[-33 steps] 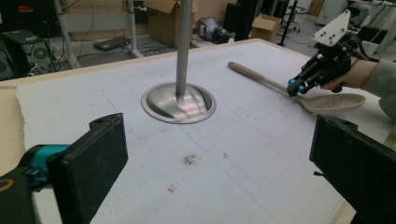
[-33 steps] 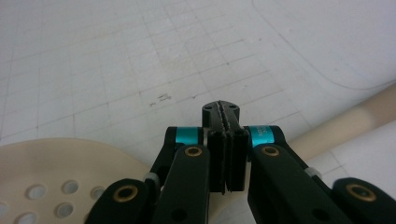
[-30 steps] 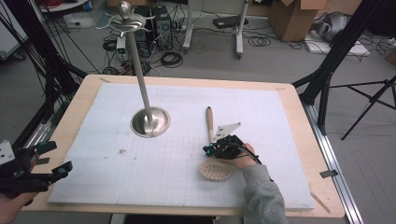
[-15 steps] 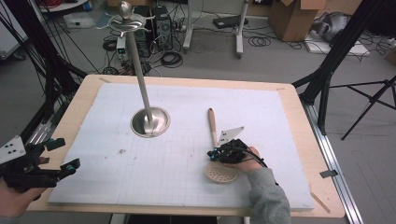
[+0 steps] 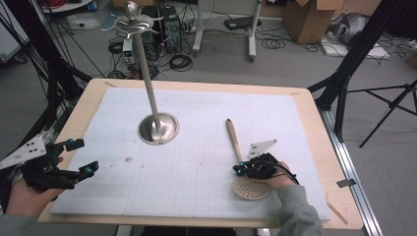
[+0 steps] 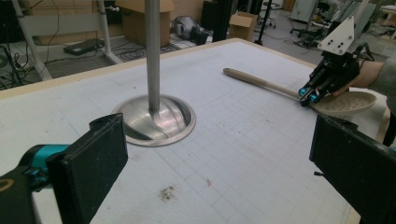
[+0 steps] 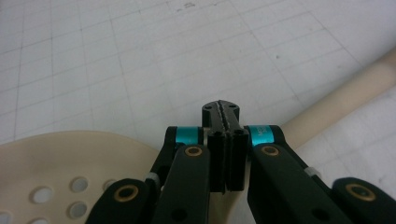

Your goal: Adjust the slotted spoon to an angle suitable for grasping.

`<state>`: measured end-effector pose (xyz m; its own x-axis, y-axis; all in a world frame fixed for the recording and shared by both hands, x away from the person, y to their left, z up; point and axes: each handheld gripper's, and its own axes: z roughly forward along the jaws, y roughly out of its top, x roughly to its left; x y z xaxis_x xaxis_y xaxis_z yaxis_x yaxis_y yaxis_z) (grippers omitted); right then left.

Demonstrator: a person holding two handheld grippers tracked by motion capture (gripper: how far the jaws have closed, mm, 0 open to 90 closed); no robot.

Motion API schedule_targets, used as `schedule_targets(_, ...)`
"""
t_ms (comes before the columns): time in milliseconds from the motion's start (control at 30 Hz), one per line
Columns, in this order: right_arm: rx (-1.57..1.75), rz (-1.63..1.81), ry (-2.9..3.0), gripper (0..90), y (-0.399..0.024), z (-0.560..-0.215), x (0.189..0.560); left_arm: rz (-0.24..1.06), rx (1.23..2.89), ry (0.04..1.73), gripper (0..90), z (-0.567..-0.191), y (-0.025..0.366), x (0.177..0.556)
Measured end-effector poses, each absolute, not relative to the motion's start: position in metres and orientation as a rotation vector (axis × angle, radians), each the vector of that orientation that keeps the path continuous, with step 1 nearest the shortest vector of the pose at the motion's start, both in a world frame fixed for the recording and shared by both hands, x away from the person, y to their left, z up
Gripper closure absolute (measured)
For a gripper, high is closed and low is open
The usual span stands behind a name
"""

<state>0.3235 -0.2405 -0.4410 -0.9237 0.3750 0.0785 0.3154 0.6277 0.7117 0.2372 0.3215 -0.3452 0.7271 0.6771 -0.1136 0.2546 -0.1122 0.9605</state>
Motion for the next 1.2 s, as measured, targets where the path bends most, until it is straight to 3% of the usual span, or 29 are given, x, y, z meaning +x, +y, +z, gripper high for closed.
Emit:
schedule_targets(800, 0.667, 1.190, 2.723, 90.0, -0.303, -0.441, 0.285, 0.349, 1.721, 0.669, 4.7, -0.344, 0.281, 0.266)
schedule_targets(1200, 0.691, 1.264, 2.598, 90.0, -0.311, -0.429, 0.288, 0.342, 1.729, 0.675, 4.7, -0.346, 0.282, 0.266)
